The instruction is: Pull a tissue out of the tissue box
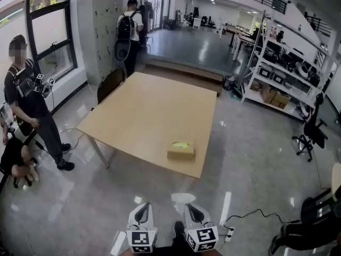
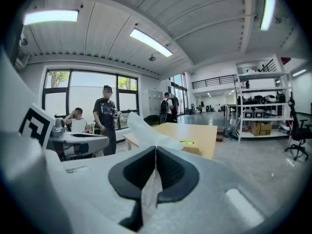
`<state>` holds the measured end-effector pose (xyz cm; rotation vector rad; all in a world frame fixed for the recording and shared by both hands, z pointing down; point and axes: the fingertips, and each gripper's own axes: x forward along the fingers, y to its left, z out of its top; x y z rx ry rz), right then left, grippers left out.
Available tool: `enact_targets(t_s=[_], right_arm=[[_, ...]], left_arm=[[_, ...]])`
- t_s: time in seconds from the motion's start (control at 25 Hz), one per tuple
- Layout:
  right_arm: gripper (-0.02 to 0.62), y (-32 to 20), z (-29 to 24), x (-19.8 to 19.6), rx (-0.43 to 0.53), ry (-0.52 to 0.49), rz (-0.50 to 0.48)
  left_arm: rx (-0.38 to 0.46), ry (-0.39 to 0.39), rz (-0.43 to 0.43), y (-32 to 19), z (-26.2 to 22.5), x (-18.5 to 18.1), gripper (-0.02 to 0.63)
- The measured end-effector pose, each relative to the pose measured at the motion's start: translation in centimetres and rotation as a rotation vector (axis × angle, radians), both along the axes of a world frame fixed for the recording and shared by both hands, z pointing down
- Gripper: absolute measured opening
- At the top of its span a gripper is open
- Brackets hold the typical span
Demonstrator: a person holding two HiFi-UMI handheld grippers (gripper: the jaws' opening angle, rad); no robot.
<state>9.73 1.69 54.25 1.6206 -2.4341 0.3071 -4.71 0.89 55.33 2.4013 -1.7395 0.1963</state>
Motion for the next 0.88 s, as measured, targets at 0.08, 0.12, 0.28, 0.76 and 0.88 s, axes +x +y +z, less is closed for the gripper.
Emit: enact_targets(t_s=[0.08, 0.12, 0.28, 0.76, 0.88], right_arm=[[-0.003, 1.5, -0.1, -0.6, -0.001, 0.011, 0.025], [-0.003, 2.3, -0.2, -0.8, -0.002, 0.015, 0.037], [-0.003, 4.3, -0.3, -1.6, 0.004, 0.03, 0.059], [-0.005, 7.2, -0.4, 1.5, 0.015, 0.053, 0.033], [-0.005, 7.3, -0.8, 2.6, 0.016, 0.046, 0.019]], left_arm=[[0.007, 0.005, 0.016, 1.2, -0.3, -0.7, 0.018], [0.01, 0.006, 0.024, 1.8, -0.5, -0.9, 0.018], [0.025, 0.006, 0.048, 3.2, -0.6, -1.6, 0.018], [0.024, 0.013, 0.037, 5.1, -0.3, 1.3, 0.018], [0.001, 0.017, 0.023, 5.0, -1.0, 2.5, 0.018]])
